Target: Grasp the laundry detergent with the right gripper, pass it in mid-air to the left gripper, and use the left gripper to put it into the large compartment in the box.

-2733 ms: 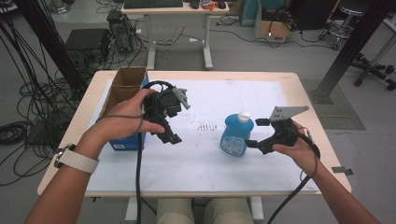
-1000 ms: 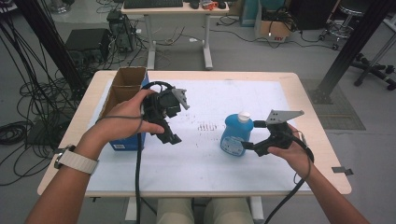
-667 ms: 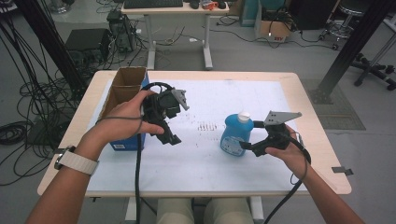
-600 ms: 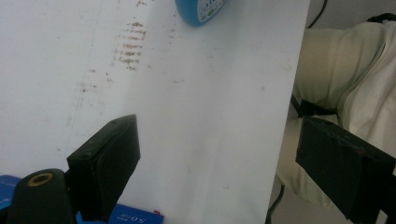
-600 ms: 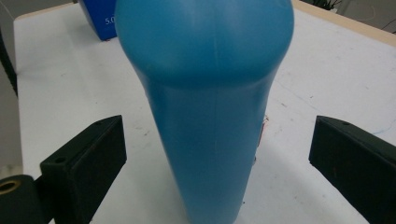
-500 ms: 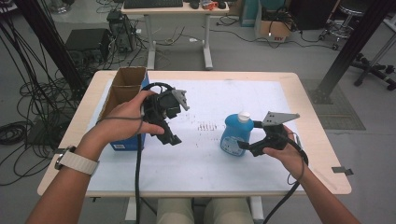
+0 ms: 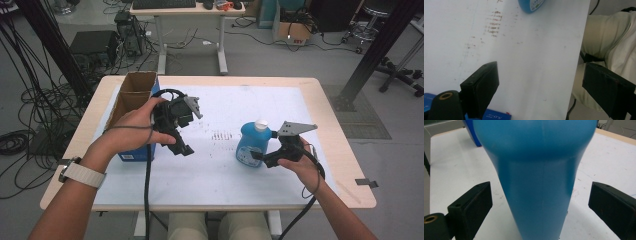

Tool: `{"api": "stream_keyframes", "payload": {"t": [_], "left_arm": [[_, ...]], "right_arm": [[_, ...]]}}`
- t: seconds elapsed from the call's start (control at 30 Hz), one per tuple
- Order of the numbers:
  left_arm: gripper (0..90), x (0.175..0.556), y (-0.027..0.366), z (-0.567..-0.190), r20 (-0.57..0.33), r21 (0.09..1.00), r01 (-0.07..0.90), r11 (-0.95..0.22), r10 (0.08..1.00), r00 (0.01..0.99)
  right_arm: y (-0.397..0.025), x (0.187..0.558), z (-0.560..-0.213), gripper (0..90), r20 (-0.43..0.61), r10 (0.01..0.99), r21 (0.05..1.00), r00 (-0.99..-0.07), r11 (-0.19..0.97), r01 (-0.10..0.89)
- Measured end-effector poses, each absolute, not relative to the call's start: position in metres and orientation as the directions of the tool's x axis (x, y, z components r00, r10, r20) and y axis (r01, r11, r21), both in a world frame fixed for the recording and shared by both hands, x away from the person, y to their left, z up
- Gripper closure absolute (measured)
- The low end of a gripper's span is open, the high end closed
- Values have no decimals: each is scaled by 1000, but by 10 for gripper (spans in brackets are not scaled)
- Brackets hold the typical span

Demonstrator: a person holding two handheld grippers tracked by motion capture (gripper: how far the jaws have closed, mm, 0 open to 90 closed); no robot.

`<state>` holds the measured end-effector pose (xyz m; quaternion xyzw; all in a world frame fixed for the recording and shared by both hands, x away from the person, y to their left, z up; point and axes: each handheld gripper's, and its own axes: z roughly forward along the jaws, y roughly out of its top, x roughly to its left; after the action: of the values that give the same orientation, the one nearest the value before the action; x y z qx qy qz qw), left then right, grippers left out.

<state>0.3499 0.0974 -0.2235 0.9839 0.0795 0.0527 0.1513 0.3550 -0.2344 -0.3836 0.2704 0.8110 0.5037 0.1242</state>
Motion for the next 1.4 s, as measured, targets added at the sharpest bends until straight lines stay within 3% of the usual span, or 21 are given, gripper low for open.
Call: {"api": "stream_keyframes", "payload": {"t": [0.73,1.4], "left_arm": [[141,351,97,-225,79,306,138,-942,170,982],[141,352,97,-227,74,307,146,-940,177,982]], "right_arm": [[-228,359,-394,125,76,569,898,-819,319,304],[-224,361,-401,292,76,545,916,-835,292,274]]}}
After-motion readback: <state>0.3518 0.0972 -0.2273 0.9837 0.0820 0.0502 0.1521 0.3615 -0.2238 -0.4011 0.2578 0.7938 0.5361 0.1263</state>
